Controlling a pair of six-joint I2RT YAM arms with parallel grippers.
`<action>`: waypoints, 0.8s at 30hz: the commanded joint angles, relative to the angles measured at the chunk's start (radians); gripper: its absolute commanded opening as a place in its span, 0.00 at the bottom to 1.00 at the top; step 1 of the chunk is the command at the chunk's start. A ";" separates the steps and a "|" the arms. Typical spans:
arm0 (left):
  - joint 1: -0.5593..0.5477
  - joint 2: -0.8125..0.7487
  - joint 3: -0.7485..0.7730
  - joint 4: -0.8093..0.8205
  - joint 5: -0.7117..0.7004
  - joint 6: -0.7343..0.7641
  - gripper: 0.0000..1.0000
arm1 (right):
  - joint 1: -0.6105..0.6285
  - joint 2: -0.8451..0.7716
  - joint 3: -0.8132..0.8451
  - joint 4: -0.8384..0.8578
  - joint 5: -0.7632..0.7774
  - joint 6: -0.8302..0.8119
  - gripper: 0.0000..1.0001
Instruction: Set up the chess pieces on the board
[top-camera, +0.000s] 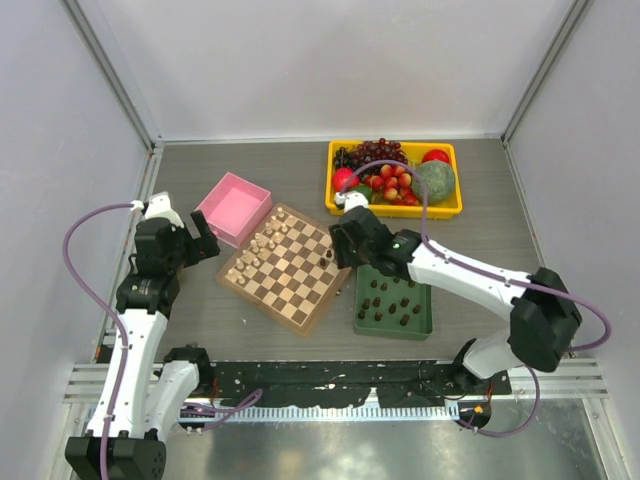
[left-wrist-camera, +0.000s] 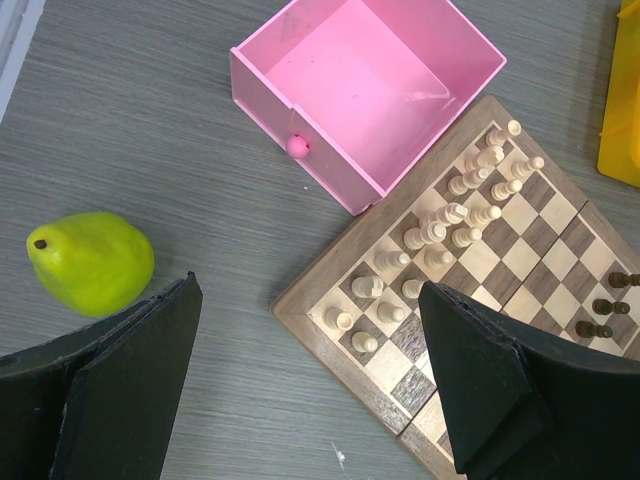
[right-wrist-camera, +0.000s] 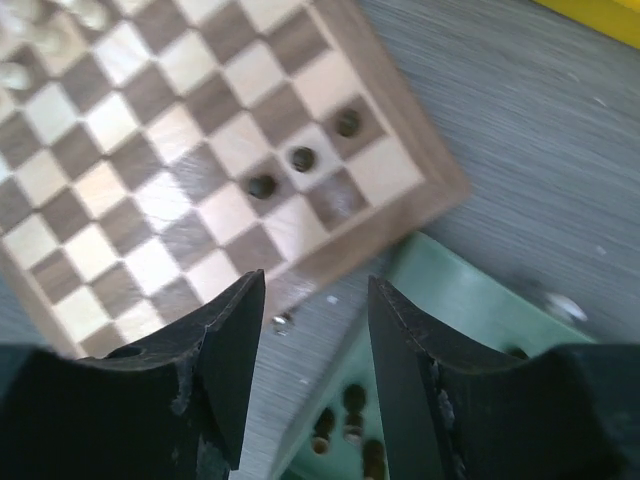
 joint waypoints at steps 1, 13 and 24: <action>0.006 -0.011 0.039 0.009 -0.003 -0.011 0.99 | -0.079 -0.123 -0.119 0.017 0.074 0.028 0.51; 0.006 -0.005 0.033 0.012 0.004 -0.013 0.99 | -0.307 -0.197 -0.294 -0.033 -0.022 0.032 0.46; 0.034 0.002 0.034 0.015 0.006 -0.008 0.99 | -0.317 -0.134 -0.310 -0.050 -0.028 0.031 0.42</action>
